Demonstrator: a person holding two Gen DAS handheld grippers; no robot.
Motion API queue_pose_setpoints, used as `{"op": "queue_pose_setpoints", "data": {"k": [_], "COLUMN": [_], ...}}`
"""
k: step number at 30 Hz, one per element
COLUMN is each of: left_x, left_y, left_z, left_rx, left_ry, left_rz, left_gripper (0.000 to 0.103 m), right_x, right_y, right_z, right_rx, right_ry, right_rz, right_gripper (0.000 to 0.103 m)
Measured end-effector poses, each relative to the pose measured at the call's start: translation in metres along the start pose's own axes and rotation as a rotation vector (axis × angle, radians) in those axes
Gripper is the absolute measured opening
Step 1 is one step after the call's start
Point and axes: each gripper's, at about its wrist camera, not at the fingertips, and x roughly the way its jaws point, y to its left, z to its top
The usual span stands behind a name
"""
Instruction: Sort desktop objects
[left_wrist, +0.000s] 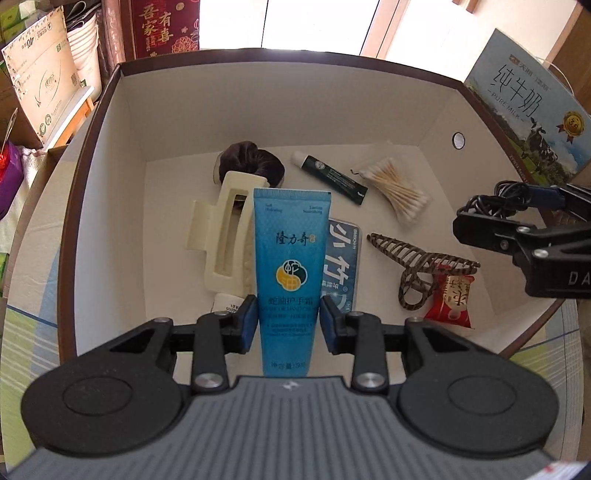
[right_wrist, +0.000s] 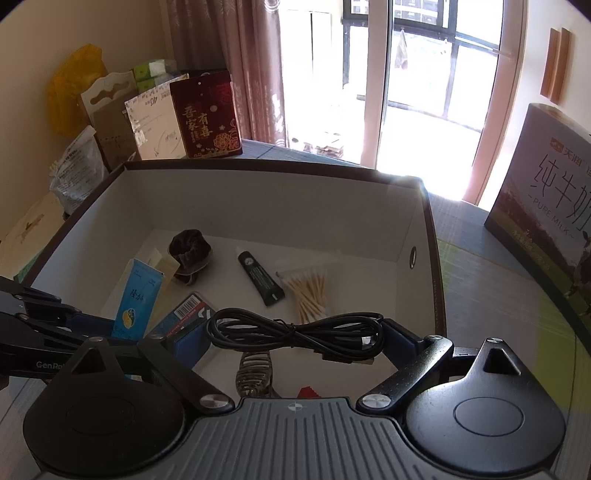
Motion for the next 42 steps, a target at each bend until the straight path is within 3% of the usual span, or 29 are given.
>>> {"op": "queue_pose_setpoints", "data": {"k": [4, 8, 12, 16, 26, 34, 42], "left_x": [0.0, -0.003, -0.003, -0.006, -0.018, -0.028, -0.047], "left_y": [0.0, -0.001, -0.003, -0.006, -0.007, -0.008, -0.014], "left_z": [0.002, 0.005, 0.006, 0.005, 0.007, 0.007, 0.001], "left_rx": [-0.011, 0.0, 0.01, 0.016, 0.003, 0.006, 0.019], "left_ry": [-0.001, -0.009, -0.014, -0.025, -0.069, -0.108, -0.173], "left_rz": [-0.016, -0.007, -0.012, -0.011, 0.011, 0.044, 0.093], "left_gripper": [0.03, 0.036, 0.053, 0.059, 0.082, 0.084, 0.093], "right_x": [0.008, 0.013, 0.014, 0.01, -0.003, -0.024, -0.049], "right_y": [0.0, -0.002, -0.003, -0.005, -0.008, -0.006, 0.0], "right_z": [0.003, 0.004, 0.005, 0.006, -0.001, -0.016, -0.031], "right_rx": [0.001, 0.007, 0.014, 0.023, 0.023, 0.042, 0.078], "right_ry": [0.02, 0.029, 0.007, -0.019, -0.03, -0.052, -0.084], "right_rz": [-0.007, -0.018, -0.022, -0.016, -0.012, 0.004, -0.002], "right_gripper": [0.094, 0.094, 0.095, 0.1, 0.101, 0.101, 0.101]}}
